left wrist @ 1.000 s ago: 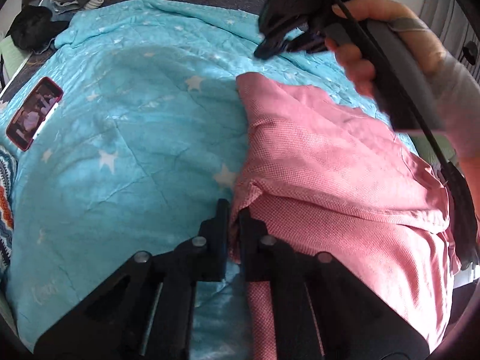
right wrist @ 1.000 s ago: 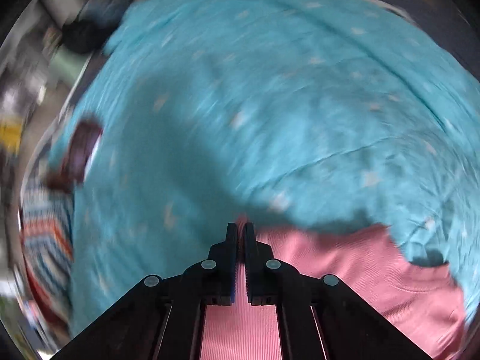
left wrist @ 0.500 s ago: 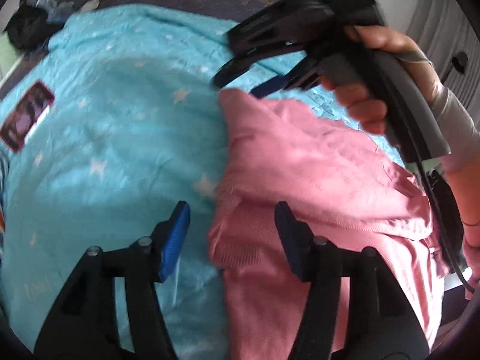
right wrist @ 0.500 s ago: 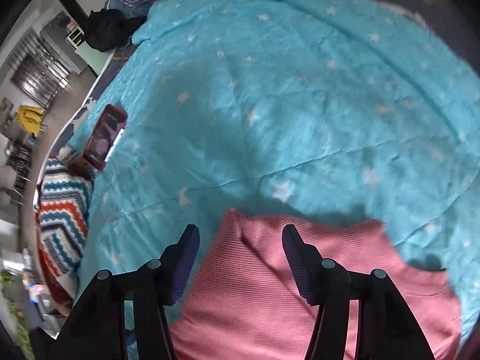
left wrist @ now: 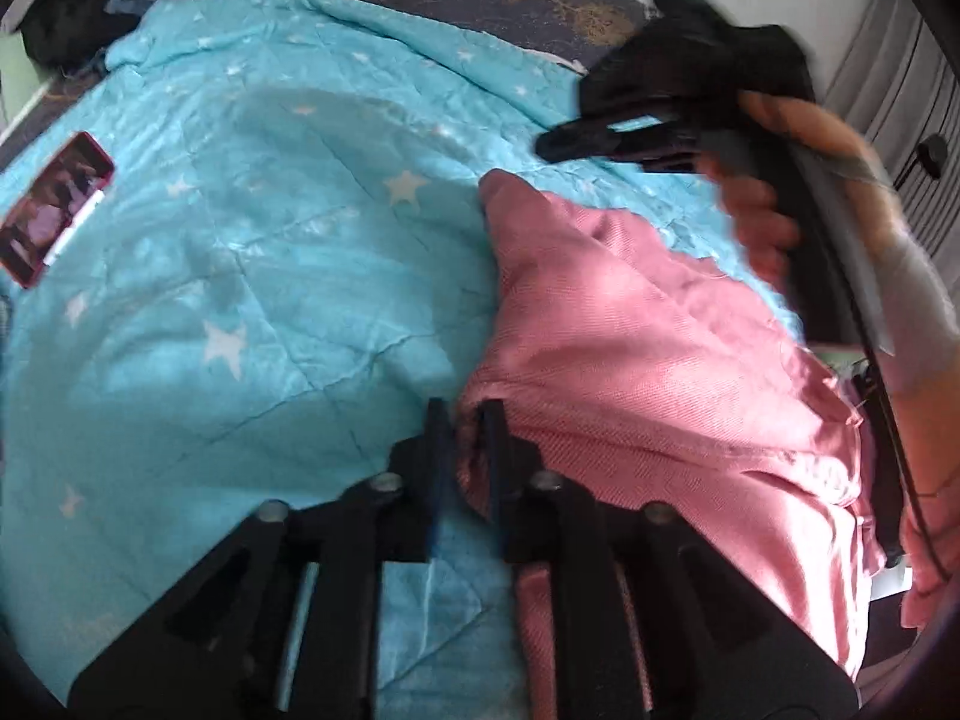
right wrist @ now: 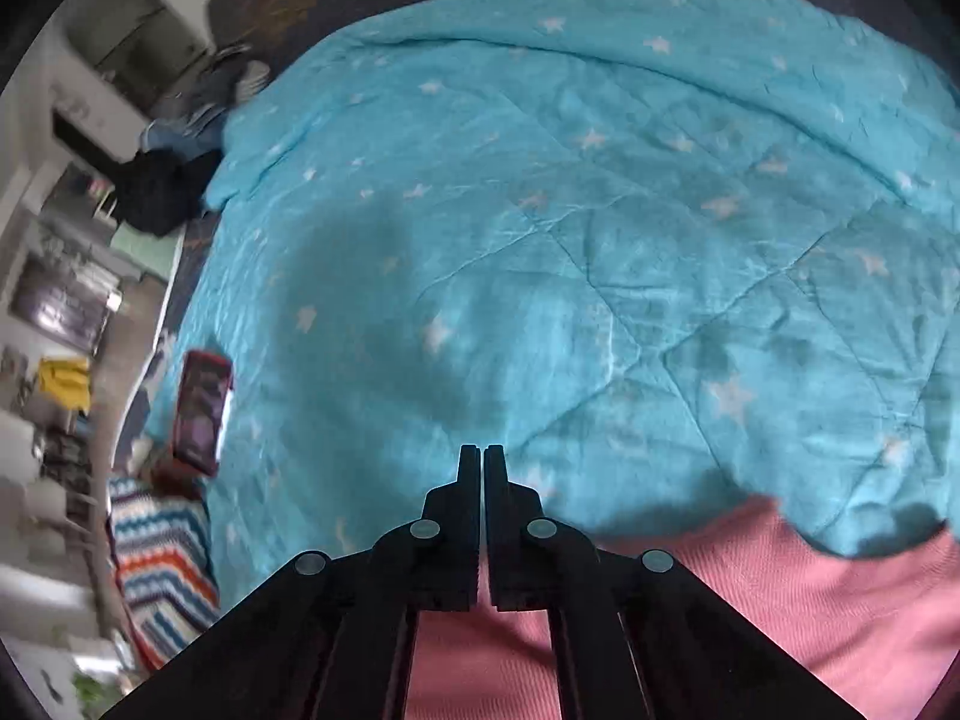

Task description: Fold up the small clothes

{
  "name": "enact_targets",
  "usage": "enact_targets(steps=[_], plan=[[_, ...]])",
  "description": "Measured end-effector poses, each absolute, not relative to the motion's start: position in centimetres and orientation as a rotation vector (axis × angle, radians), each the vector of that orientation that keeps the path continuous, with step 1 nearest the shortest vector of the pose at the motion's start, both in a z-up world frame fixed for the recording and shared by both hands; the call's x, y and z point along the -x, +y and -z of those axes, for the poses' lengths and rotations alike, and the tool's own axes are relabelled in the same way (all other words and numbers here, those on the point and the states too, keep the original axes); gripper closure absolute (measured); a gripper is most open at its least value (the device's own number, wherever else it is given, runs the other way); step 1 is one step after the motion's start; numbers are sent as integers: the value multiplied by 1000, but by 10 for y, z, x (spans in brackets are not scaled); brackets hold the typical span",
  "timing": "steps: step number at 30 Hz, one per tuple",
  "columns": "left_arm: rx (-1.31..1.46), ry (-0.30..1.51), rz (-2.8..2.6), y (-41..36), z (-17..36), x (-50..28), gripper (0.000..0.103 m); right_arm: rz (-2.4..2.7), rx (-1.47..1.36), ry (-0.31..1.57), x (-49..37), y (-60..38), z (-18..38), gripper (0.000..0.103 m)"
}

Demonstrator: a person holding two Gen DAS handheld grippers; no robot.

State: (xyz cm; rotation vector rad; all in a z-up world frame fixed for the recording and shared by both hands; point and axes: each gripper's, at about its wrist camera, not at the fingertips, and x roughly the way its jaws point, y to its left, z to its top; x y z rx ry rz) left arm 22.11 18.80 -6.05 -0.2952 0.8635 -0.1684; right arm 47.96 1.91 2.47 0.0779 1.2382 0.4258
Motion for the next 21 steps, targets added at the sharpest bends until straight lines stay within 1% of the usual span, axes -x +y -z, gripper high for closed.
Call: enact_targets(steps=[1,3,5,9,11,14,17,19,20,21], plan=[[282,862,147,187,59,-217,82,-434,-52,1231,-471,14,-32,99],[254,859,135,184,56,-210,82,-458,-17,1221,-452,-1,-47,94],[225,850,132,182,49,-204,82,-465,49,1205,-431,-18,-57,84],[233,799,126,188,22,-203,77,-442,76,1201,-375,-68,-64,82],[266,768,136,191,8,-210,74,-426,63,1192,-336,-107,-62,78],[278,766,202,179,-3,-233,73,-396,15,1189,-281,-160,-50,77],[188,864,232,146,15,-262,69,-297,-73,1270,-240,-214,-18,77],[105,974,154,130,42,-277,69,-283,-209,1233,-215,-250,-13,78],[61,1001,121,124,54,-280,69,-275,-279,1195,-202,-266,-20,77],[22,979,97,118,57,-277,69,-238,-318,1155,-187,-280,-29,76]])
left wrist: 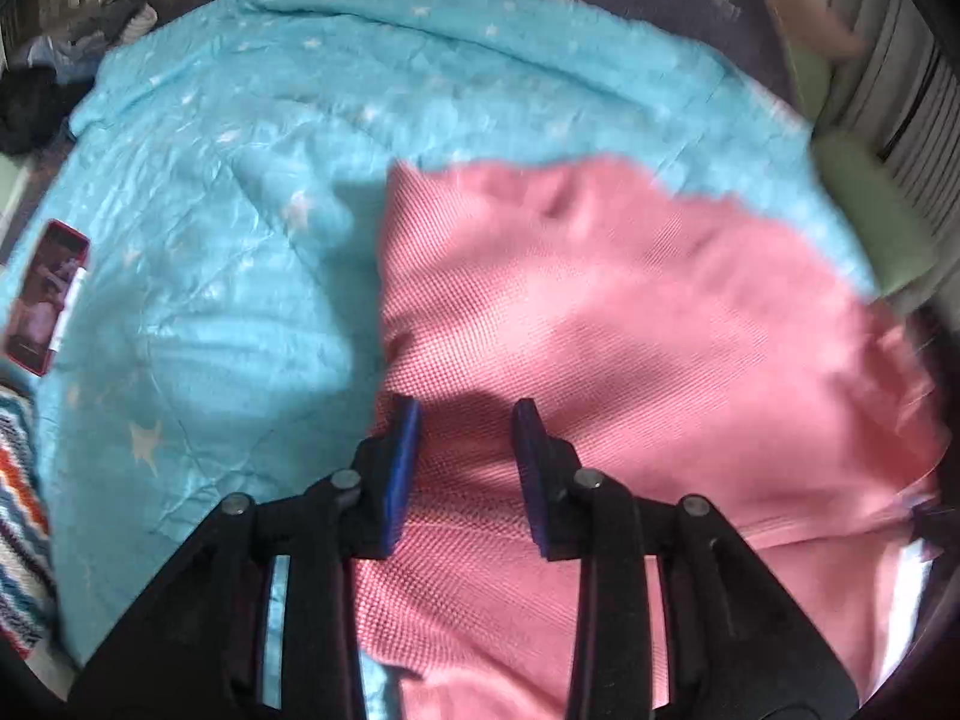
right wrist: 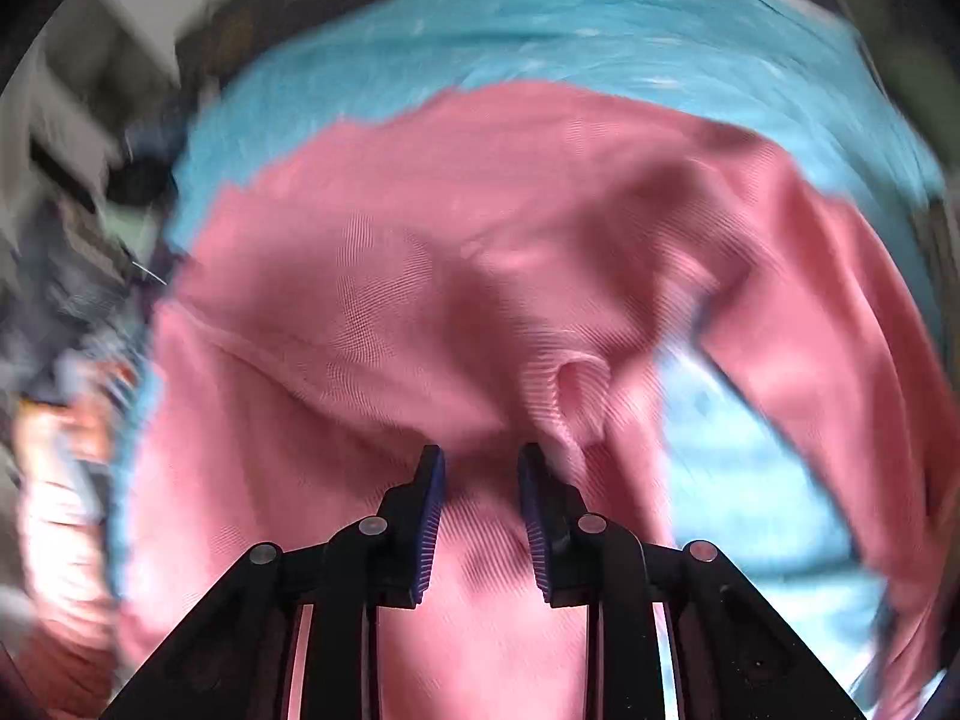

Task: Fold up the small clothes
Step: 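Grasp the sweater sleeve cuff with the right gripper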

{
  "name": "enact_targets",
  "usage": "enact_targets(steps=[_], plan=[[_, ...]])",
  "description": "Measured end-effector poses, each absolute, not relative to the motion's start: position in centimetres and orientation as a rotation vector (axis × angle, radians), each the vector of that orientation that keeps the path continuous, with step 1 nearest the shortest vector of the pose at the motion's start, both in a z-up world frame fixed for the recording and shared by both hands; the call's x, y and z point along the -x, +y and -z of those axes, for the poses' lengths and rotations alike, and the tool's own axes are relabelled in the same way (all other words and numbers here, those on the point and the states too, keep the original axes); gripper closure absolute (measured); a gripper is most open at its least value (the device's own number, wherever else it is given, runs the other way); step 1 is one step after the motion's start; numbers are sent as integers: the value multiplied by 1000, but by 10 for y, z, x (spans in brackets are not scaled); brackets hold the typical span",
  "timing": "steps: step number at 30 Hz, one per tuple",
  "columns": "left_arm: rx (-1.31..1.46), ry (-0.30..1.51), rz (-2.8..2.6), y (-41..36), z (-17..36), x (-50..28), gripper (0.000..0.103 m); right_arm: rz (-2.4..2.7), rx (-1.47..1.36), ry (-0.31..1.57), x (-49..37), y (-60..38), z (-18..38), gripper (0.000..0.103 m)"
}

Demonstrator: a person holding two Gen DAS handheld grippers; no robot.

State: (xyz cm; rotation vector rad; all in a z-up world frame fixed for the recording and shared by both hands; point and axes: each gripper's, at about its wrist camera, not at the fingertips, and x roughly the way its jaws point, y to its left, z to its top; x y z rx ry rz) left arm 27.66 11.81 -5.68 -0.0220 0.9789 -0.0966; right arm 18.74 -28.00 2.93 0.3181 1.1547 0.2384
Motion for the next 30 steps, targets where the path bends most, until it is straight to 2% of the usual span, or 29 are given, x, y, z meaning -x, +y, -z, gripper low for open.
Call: enact_targets(steps=[1,2,4,6,8,10,15,19,23,27,30], plan=[[3,958,76,114,53,-272,69,-215,-340,1109,-174,-291,-37,73],[8,959,74,110,47,-267,70,-193,-367,1047,-156,-307,-46,64],[50,959,147,98,29,-258,70,-114,-408,989,-127,-333,-51,52],[25,917,192,75,6,-246,69,15,-433,967,-93,-365,-47,52],[-31,866,244,44,-14,-232,60,121,-470,942,-61,-392,-41,52],[-72,846,310,7,-25,-221,56,199,-536,908,-27,-417,-34,52],[-183,888,489,-92,-16,-199,56,328,-561,888,19,-457,-16,52],[-242,952,604,-148,4,-175,56,282,-559,863,28,-459,-13,52],[-275,1022,719,-191,17,-148,56,293,-328,927,10,-445,-9,52],[-311,983,731,-202,10,-124,56,208,-195,984,-15,-436,1,52],[-317,947,696,-189,1,-120,56,170,-237,989,-33,-440,7,52]])
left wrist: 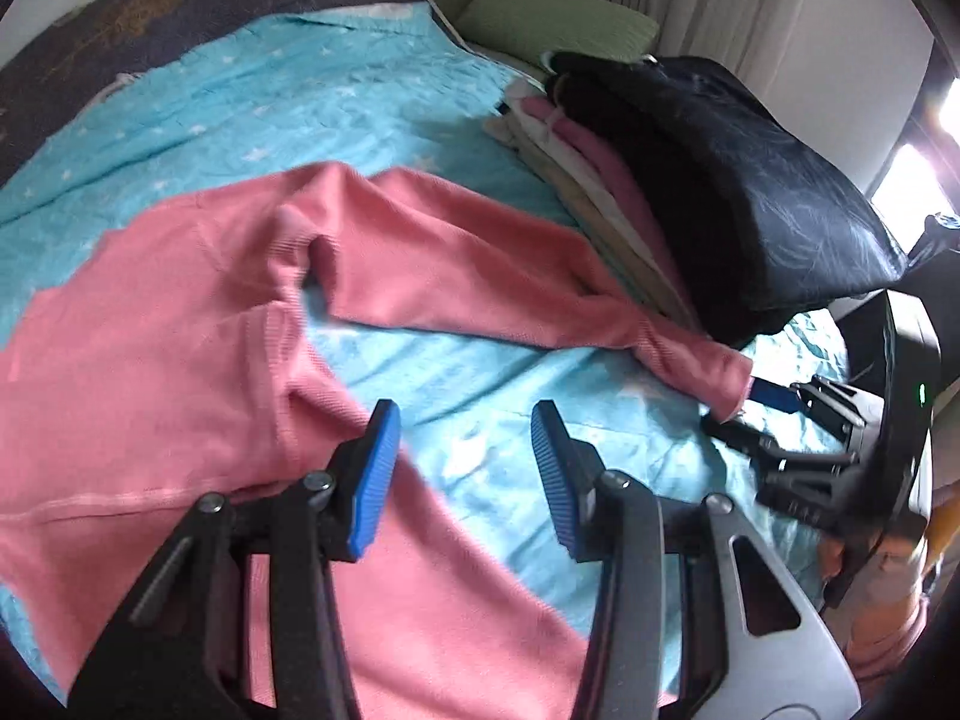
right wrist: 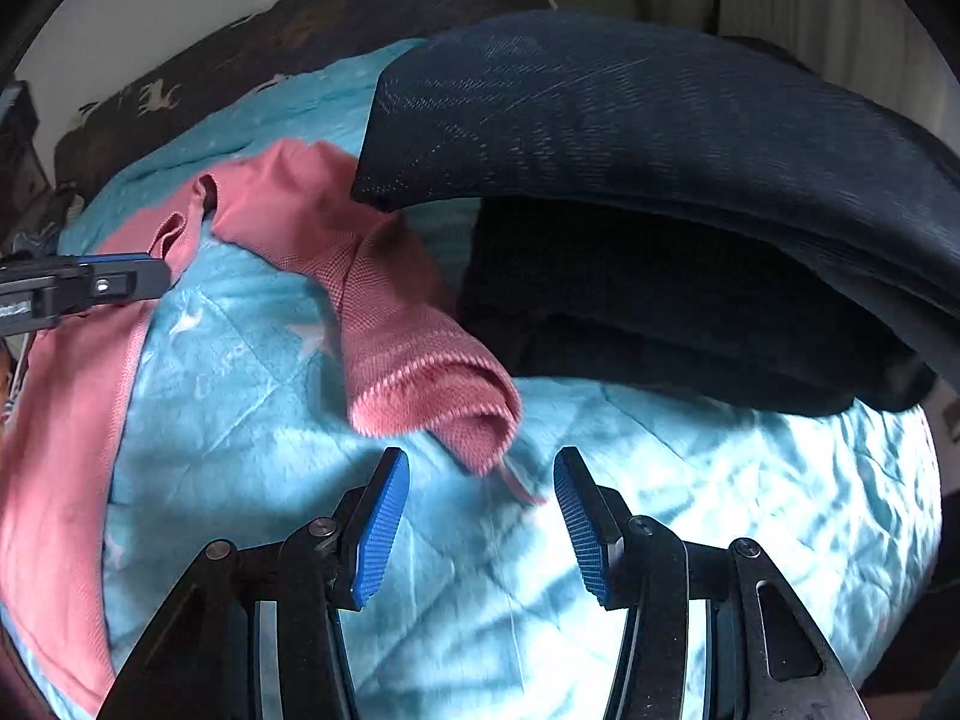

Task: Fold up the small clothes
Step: 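Grasp the sweater sleeve cuff with the right gripper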

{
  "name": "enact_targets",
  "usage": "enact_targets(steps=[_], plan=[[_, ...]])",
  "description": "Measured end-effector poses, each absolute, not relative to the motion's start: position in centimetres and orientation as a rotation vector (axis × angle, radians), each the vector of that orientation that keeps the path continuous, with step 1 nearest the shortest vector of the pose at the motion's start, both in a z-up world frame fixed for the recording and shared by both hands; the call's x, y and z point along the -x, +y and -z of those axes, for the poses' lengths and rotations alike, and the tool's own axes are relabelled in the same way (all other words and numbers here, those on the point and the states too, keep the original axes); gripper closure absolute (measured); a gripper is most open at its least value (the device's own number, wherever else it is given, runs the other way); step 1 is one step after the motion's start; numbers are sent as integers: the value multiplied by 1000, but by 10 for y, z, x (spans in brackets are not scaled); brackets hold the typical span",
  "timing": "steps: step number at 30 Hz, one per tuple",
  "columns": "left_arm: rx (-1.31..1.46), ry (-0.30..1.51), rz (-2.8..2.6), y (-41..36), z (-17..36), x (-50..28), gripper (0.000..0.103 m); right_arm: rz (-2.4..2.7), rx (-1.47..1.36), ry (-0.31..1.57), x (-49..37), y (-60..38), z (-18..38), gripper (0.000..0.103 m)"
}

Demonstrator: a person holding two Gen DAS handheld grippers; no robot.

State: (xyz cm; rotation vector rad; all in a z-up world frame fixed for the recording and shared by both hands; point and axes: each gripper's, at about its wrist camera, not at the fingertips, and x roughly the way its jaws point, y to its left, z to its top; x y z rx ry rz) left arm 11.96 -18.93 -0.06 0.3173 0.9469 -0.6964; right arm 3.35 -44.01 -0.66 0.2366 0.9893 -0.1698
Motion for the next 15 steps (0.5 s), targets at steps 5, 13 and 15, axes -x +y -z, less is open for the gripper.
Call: enact_targets(steps=[5,13,15], plan=[[-257,943,624,-154,-4,-143,56,108,-401,885,-34,-446,-8,98],[-68,1007,683,-110,0,-153,55,-86,-438,686,-26,-401,-75,98],[-37,1019,746,-108,-2,-145,53,-117,-373,679,-28,-379,-87,98]])
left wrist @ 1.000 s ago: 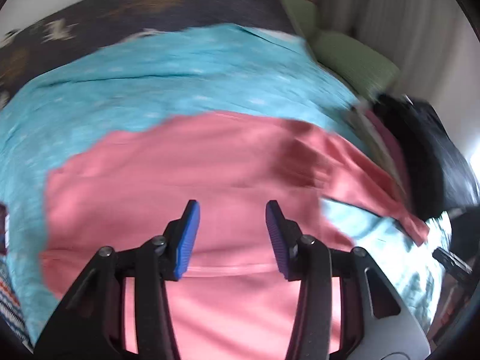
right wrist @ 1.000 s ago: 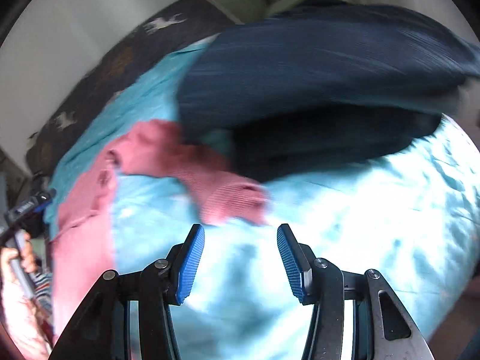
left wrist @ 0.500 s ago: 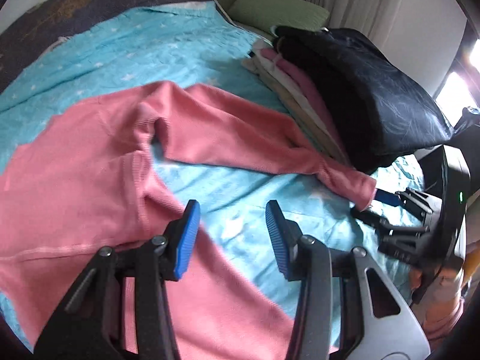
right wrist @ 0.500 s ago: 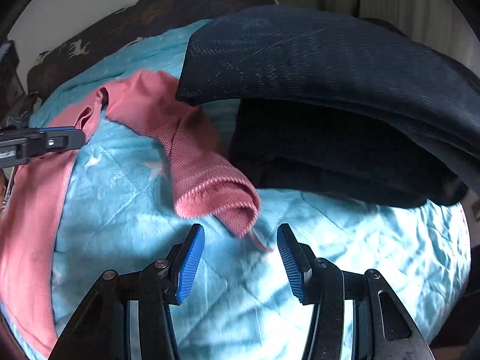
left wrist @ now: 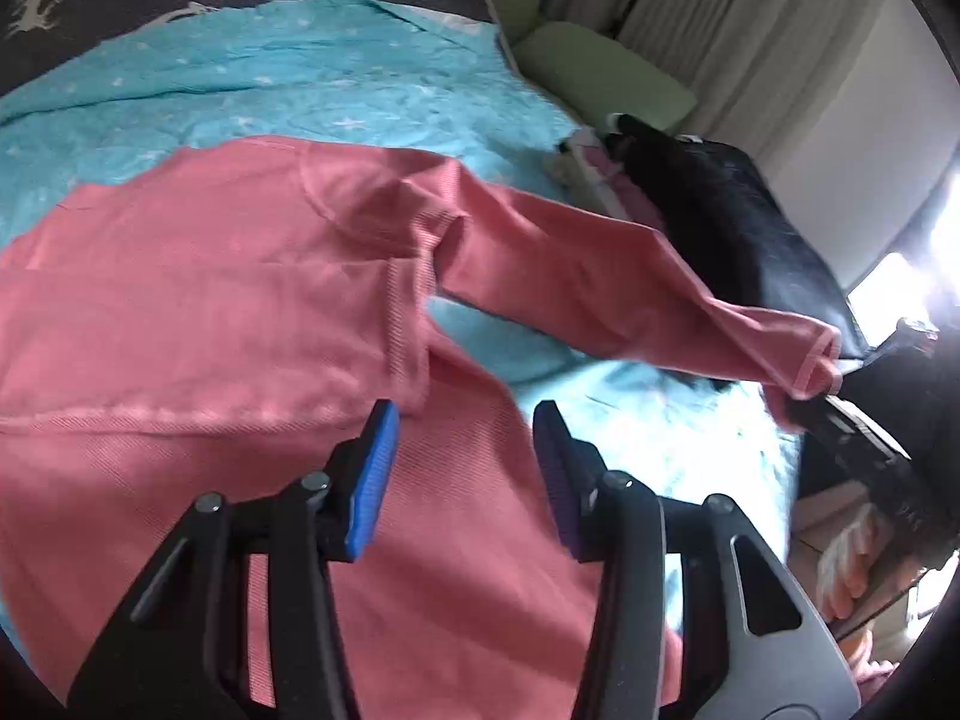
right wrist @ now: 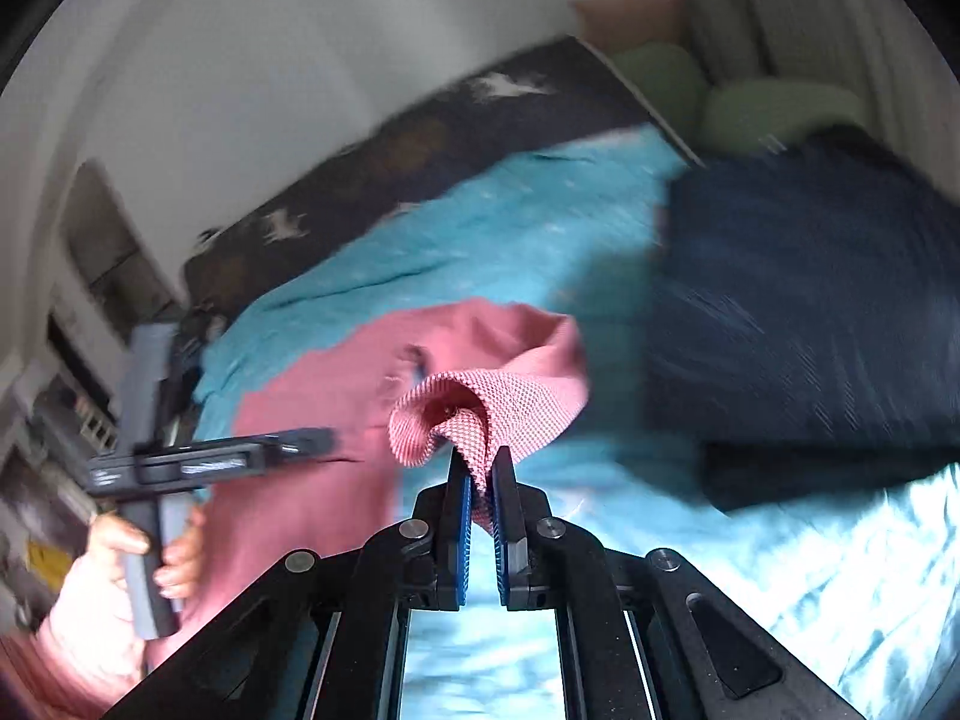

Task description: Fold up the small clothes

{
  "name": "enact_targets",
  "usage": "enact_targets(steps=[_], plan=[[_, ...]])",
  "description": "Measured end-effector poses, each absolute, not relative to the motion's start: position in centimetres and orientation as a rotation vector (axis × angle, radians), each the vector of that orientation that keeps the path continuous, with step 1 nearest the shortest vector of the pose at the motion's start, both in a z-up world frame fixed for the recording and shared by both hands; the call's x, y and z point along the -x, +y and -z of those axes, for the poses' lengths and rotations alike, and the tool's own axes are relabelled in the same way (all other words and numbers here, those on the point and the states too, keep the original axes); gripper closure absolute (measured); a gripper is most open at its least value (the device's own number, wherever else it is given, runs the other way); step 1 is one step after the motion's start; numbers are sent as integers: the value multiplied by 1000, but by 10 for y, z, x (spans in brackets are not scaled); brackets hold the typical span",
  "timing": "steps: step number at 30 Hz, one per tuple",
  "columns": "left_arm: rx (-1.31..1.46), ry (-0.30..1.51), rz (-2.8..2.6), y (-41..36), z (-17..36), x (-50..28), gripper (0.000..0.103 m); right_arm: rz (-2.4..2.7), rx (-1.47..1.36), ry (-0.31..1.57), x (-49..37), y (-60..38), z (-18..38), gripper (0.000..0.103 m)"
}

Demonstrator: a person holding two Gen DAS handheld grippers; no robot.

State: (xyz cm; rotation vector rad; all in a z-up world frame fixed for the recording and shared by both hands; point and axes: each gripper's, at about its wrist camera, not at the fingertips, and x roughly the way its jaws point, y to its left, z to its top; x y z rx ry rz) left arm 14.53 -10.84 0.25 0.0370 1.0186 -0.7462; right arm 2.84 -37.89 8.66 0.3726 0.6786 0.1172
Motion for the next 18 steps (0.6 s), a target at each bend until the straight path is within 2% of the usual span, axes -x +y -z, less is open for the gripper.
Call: enact_targets(steps=[2,7,13,14,15,16,18], plan=[[54,1052,868,-104,-6,-138,46,-140,-304,688,-31,-355,-90,97],[209,1129,1078,-111,-10,-127,39,-160,-251,758,-36,-327,-74,97],[228,1202,1071,-132,5,-128,37,-153,-269,765,-35,-333,-73,97],[262,1208,1071,-135,8,-131,48,-151,-269,763,-34,-333,-73,97],[289,1209,1086,-138,9,-133,63,-149,-269,766,-33,-333,-72,97],[301,1215,1112,-143,10,-134,100,-149,-269,771,-33,-332,-70,97],[272,1204,1082,-149,5,-134,100,-147,-269,781,-32,-331,-70,97]])
